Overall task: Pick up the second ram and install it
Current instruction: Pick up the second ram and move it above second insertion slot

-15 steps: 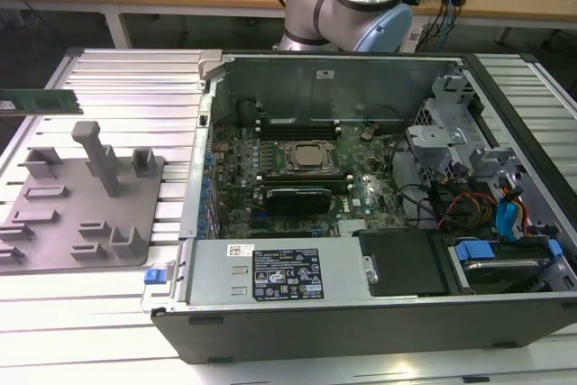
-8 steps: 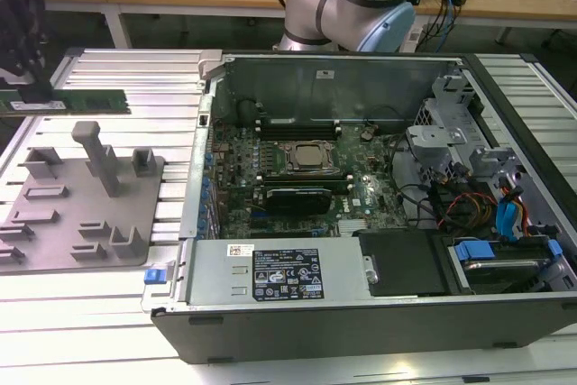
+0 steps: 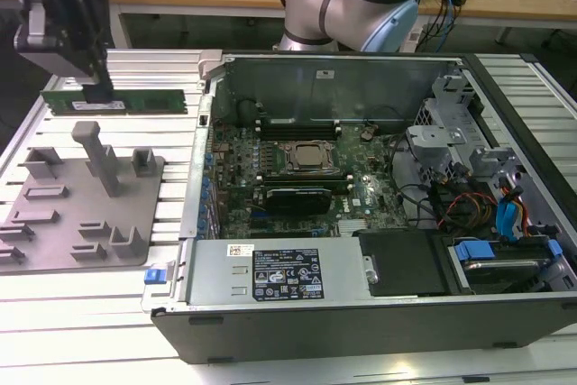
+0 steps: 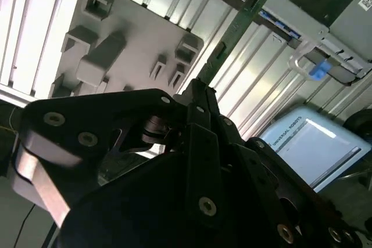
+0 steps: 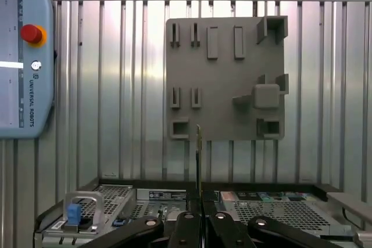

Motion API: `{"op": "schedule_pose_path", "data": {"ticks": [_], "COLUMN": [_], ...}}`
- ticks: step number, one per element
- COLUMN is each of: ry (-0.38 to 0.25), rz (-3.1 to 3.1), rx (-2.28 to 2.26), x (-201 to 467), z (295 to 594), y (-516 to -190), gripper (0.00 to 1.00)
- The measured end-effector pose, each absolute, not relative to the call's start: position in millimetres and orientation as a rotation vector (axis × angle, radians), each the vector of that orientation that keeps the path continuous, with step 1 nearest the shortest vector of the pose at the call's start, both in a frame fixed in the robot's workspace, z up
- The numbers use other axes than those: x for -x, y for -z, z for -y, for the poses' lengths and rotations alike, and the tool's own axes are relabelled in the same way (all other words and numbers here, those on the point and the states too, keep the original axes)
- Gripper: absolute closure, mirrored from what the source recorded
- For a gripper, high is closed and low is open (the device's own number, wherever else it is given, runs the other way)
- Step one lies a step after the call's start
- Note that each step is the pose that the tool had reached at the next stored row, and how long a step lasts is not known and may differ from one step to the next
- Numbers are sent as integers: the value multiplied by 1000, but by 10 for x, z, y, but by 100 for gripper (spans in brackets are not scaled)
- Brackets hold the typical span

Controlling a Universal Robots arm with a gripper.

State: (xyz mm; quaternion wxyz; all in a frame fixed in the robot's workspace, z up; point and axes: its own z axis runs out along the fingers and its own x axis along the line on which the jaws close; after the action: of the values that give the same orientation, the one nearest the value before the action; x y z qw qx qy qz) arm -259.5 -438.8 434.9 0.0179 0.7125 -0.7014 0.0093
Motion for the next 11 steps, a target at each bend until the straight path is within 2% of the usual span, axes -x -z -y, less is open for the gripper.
{"op": "schedule_pose_path", "data": {"ticks": [11], "ry": [-29], "rz": [2179], "rx": [-2213], "x": [1829], "z": [4387], "y": [-4349], "gripper": [90]}}
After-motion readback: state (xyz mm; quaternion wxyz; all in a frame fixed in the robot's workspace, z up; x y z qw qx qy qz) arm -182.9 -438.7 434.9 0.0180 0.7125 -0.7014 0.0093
